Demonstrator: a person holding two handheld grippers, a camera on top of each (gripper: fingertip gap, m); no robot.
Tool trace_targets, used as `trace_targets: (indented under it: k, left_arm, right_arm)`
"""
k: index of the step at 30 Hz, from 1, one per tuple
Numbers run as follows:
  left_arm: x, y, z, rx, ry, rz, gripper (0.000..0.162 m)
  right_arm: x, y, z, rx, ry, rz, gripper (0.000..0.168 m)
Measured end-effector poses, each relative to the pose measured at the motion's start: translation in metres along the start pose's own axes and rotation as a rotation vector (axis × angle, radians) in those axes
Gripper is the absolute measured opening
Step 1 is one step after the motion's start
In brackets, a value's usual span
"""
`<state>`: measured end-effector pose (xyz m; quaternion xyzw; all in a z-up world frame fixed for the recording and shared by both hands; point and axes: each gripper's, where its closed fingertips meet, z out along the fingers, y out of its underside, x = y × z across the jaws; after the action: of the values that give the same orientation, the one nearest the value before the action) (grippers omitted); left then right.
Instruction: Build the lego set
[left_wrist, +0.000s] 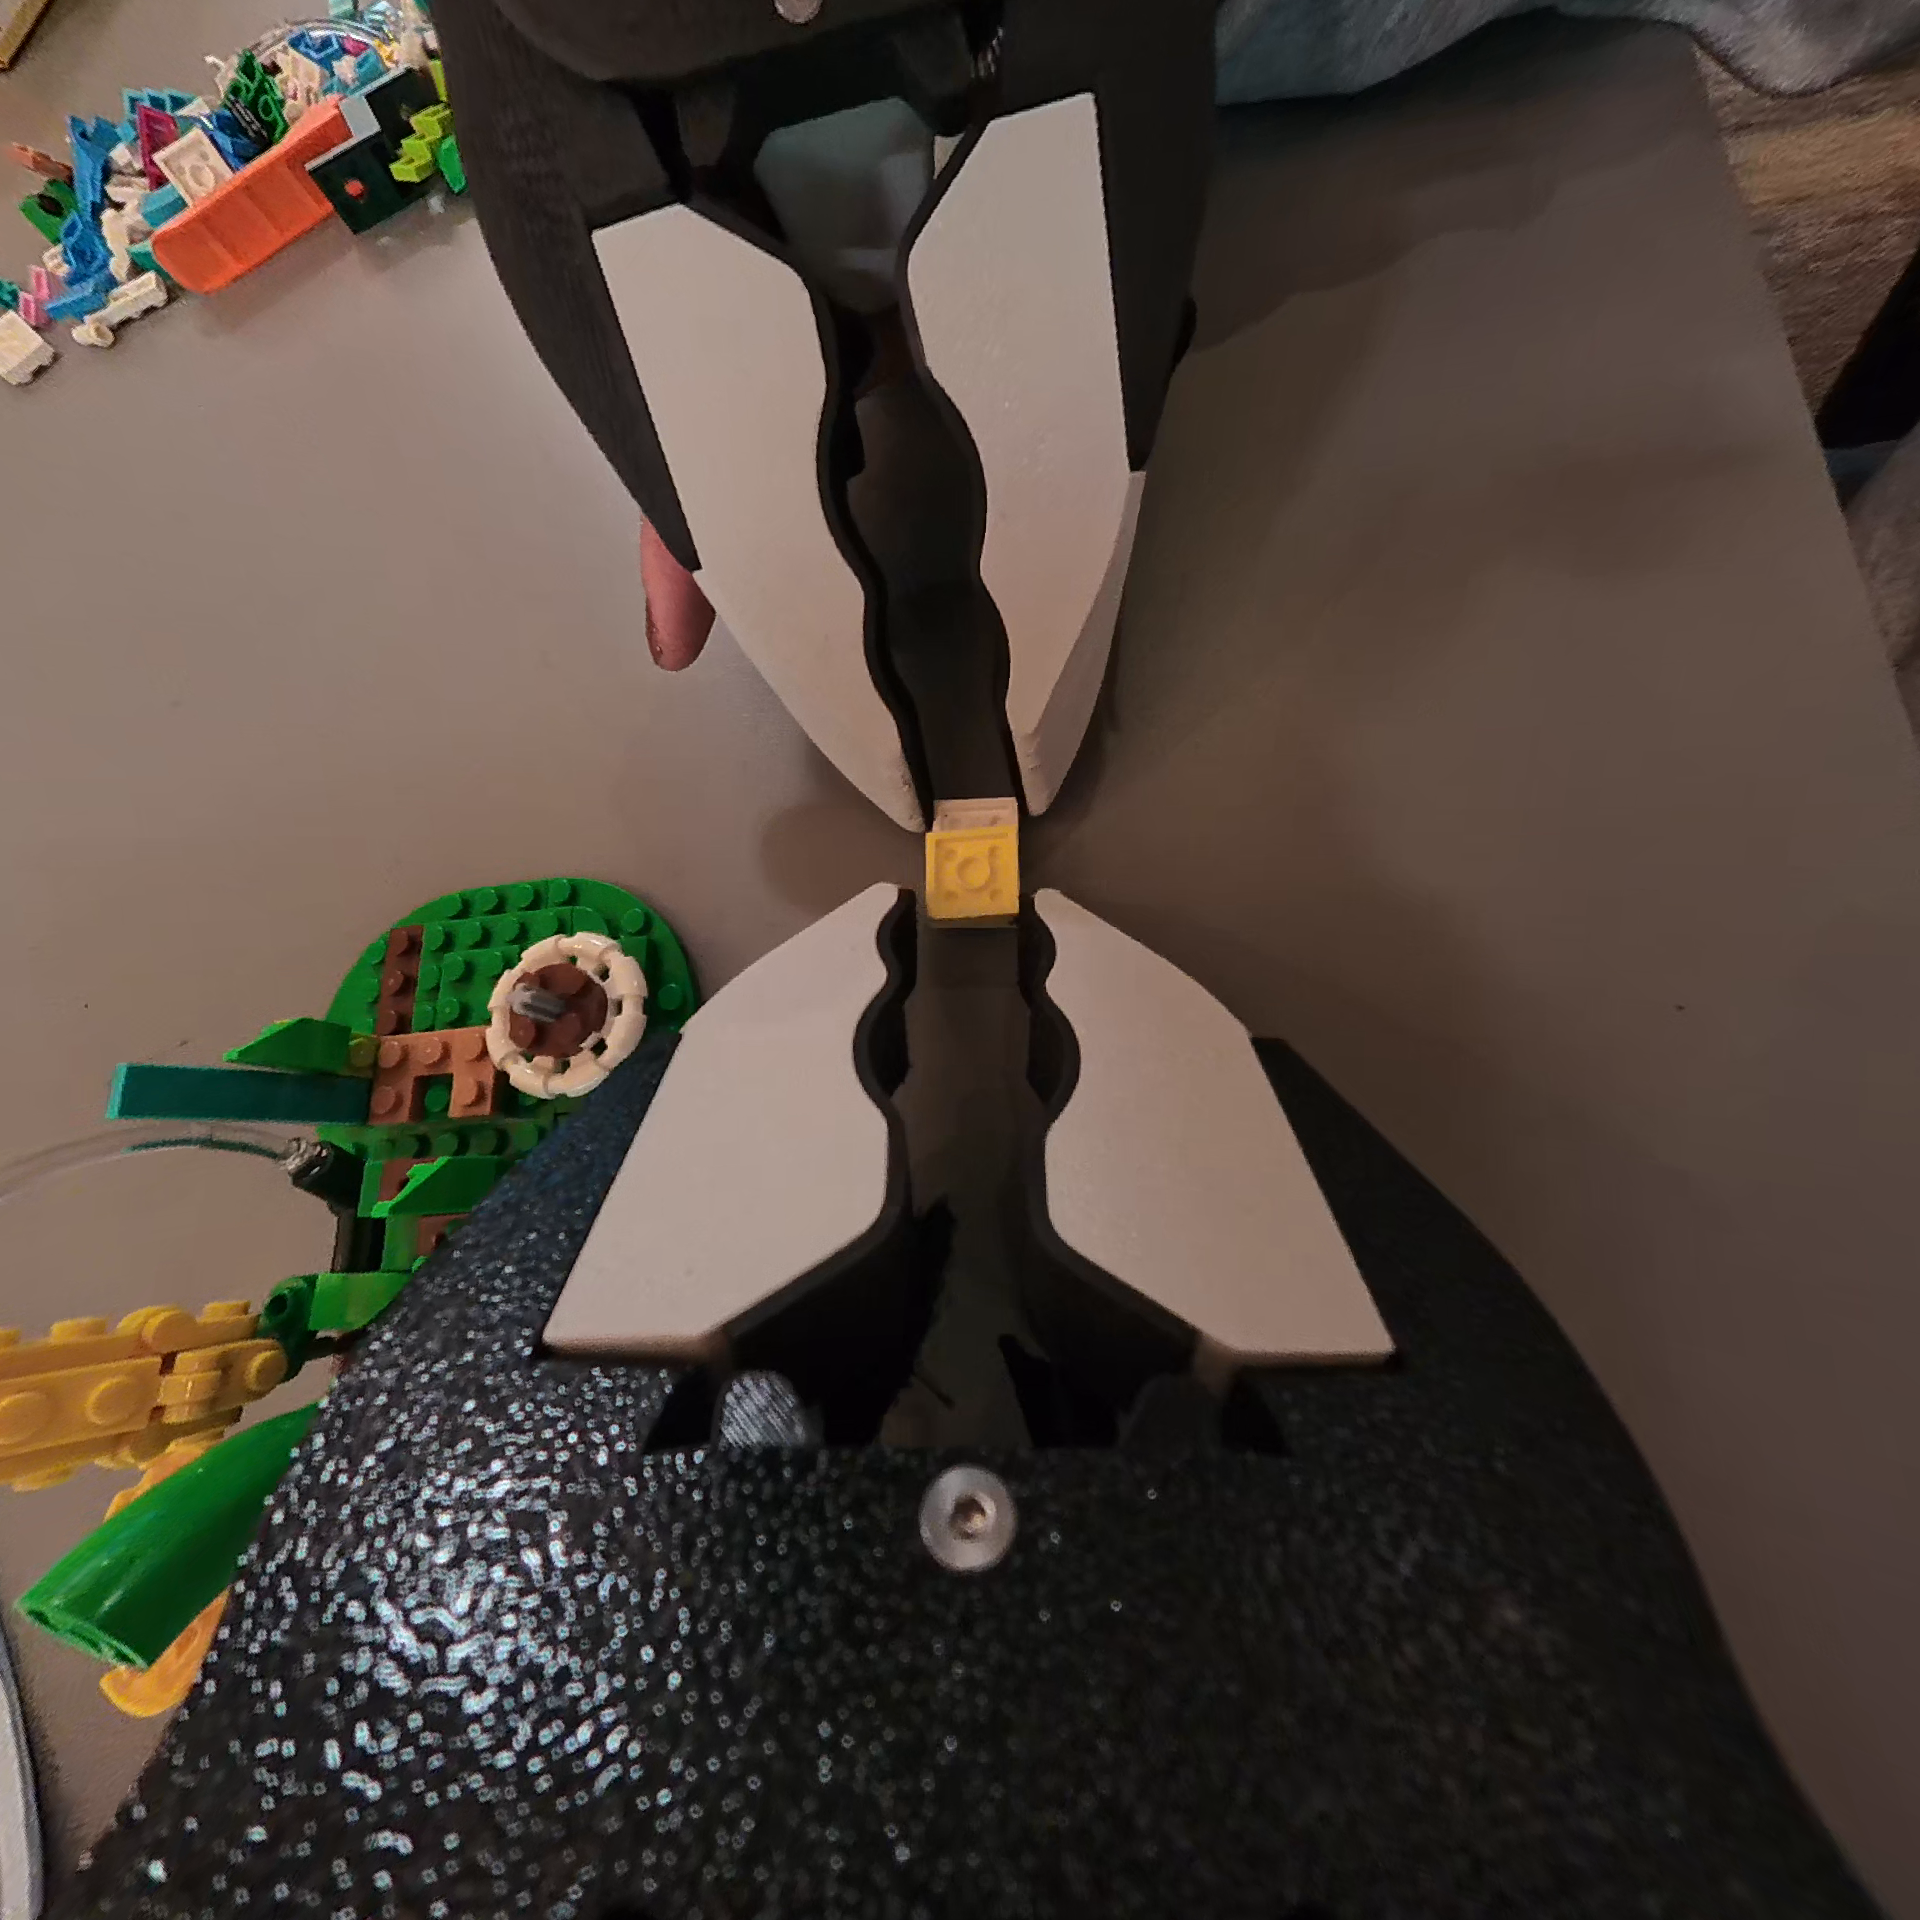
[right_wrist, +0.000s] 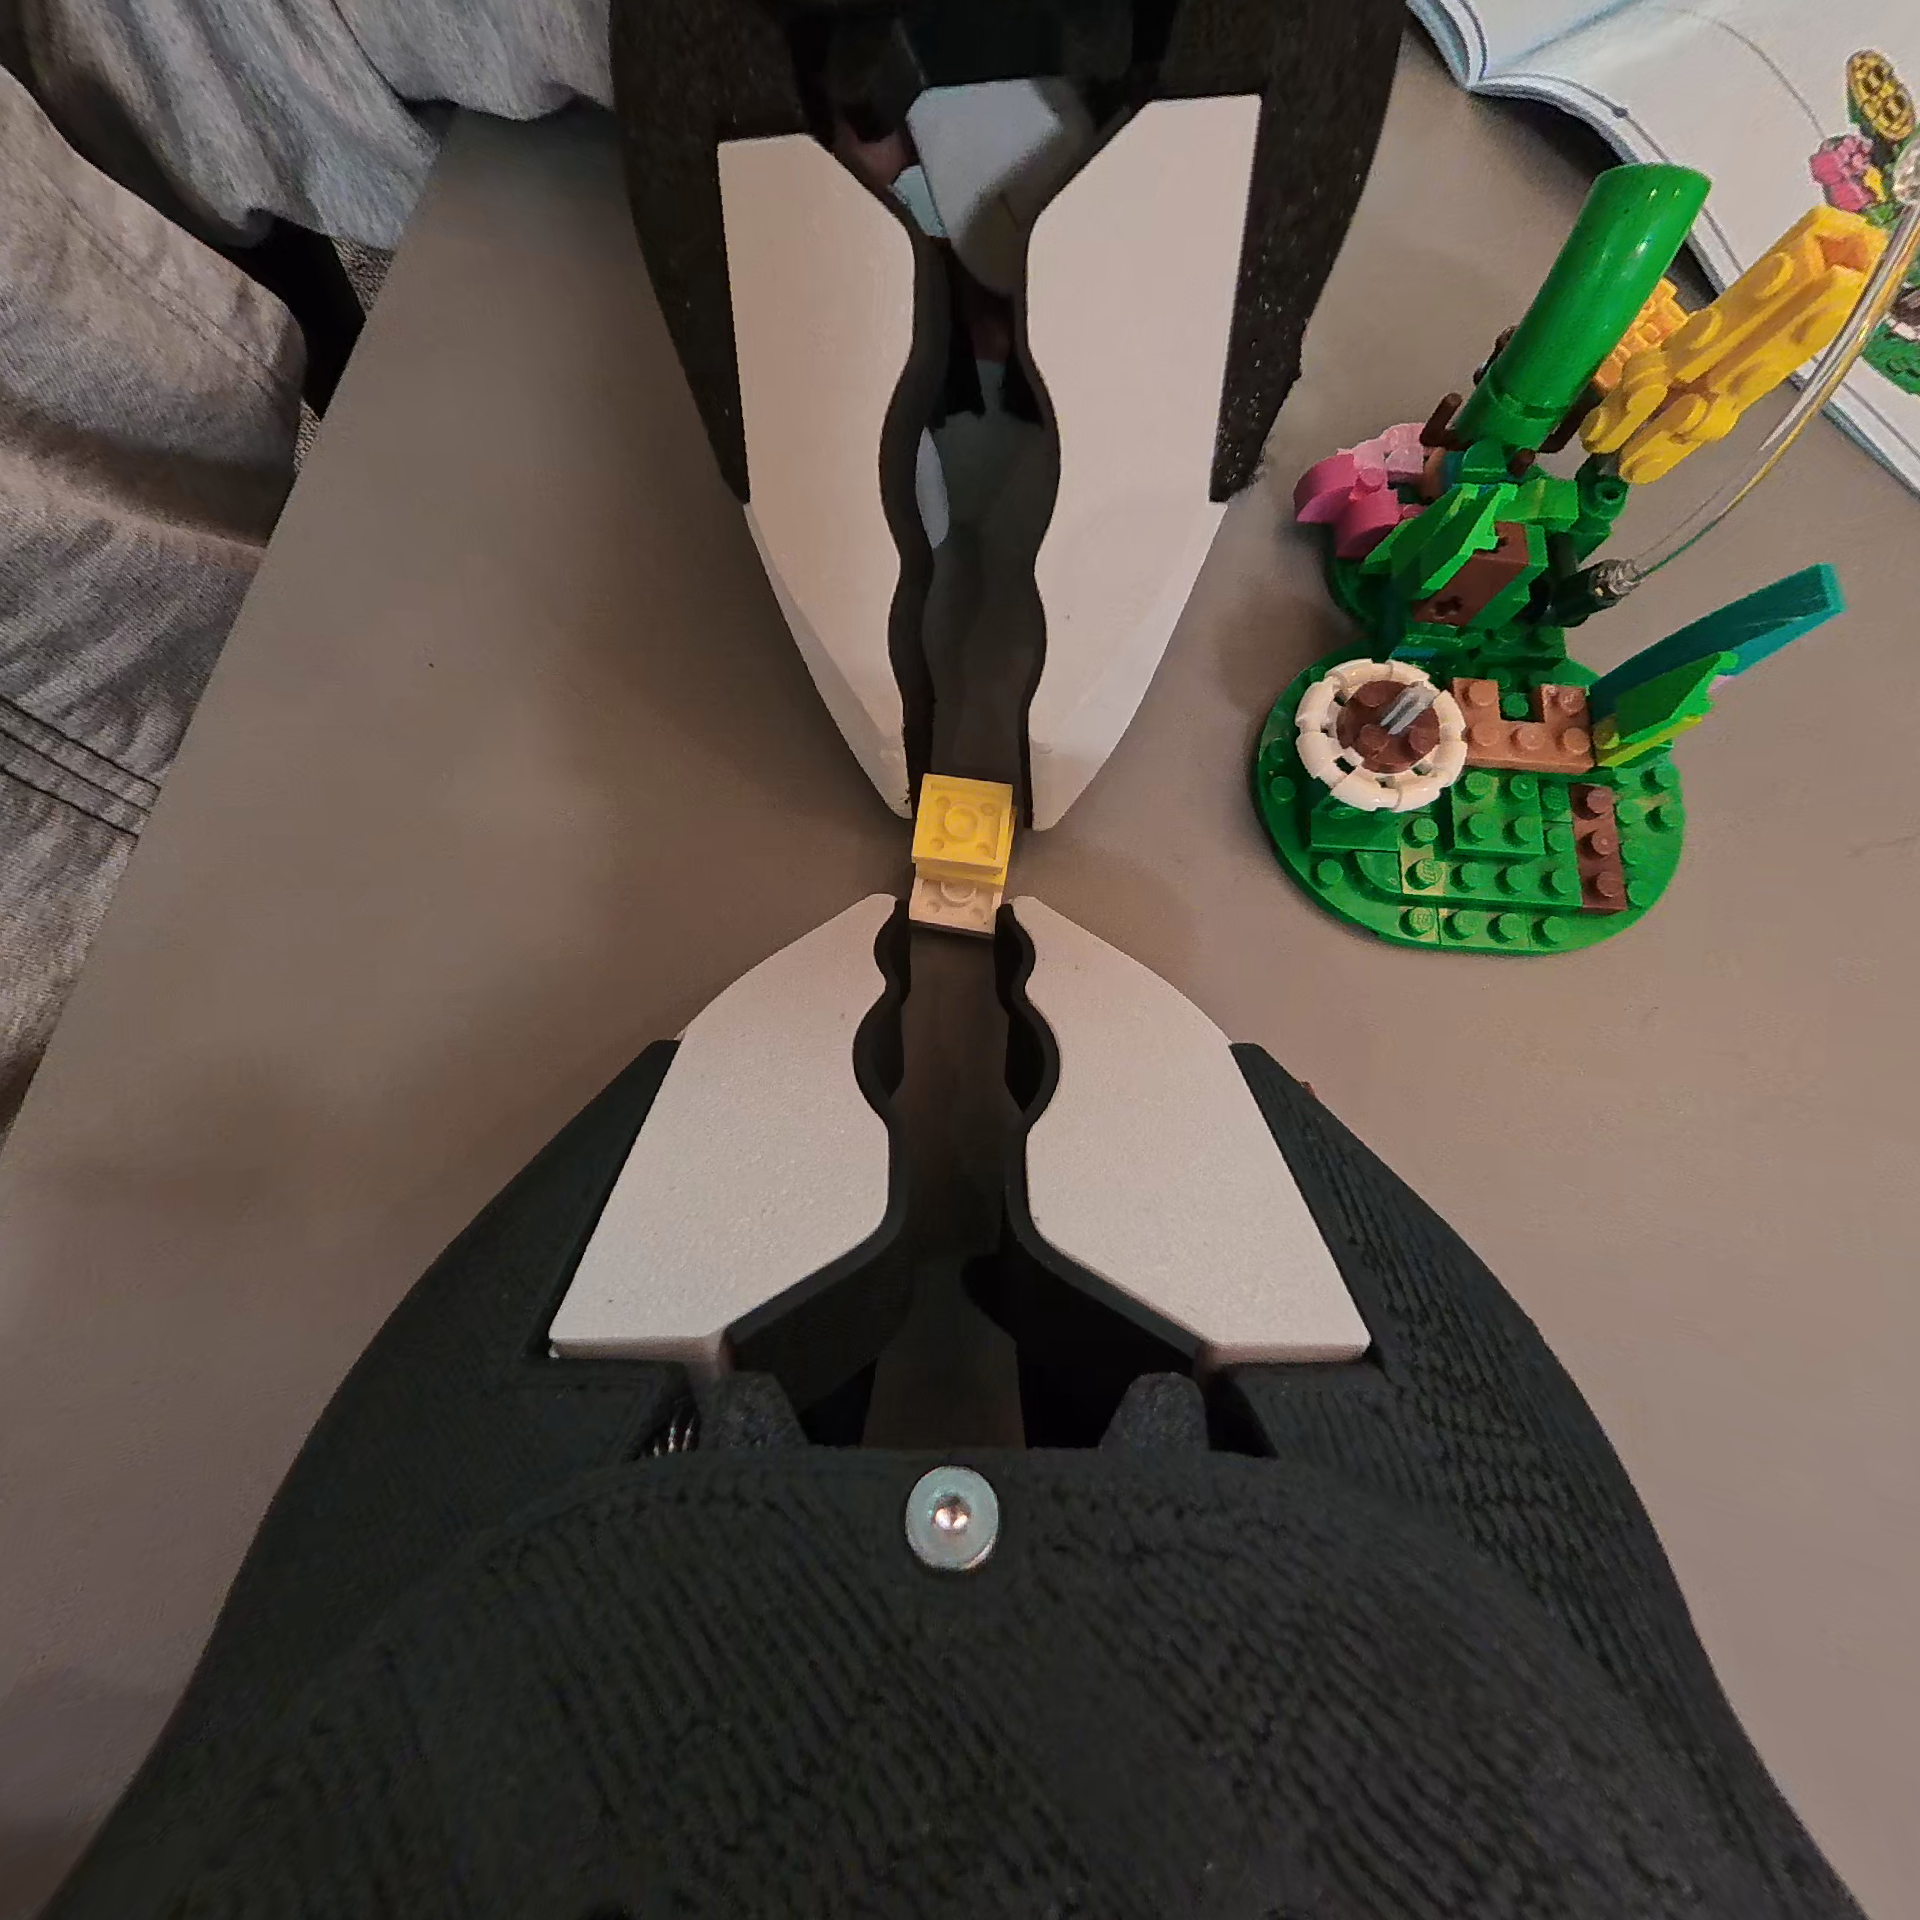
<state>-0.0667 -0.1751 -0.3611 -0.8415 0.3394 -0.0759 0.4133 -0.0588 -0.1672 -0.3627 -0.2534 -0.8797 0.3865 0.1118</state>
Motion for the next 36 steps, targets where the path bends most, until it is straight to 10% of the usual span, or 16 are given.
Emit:
trace_targets:
  k: [28,36]
  left_arm:
    - [0.000,0.000,0.001,-0.006,0.008,-0.009,0.018]
    - [0.002,0.003,-0.009,-0.027,-0.110,0.089,0.045]
  right_arm:
    - [0.001,0.001,0.001,0.001,-0.002,0.001,0.015]
    - [0.001,0.000,0.002,-0.001,-0.004,0.007,0.015]
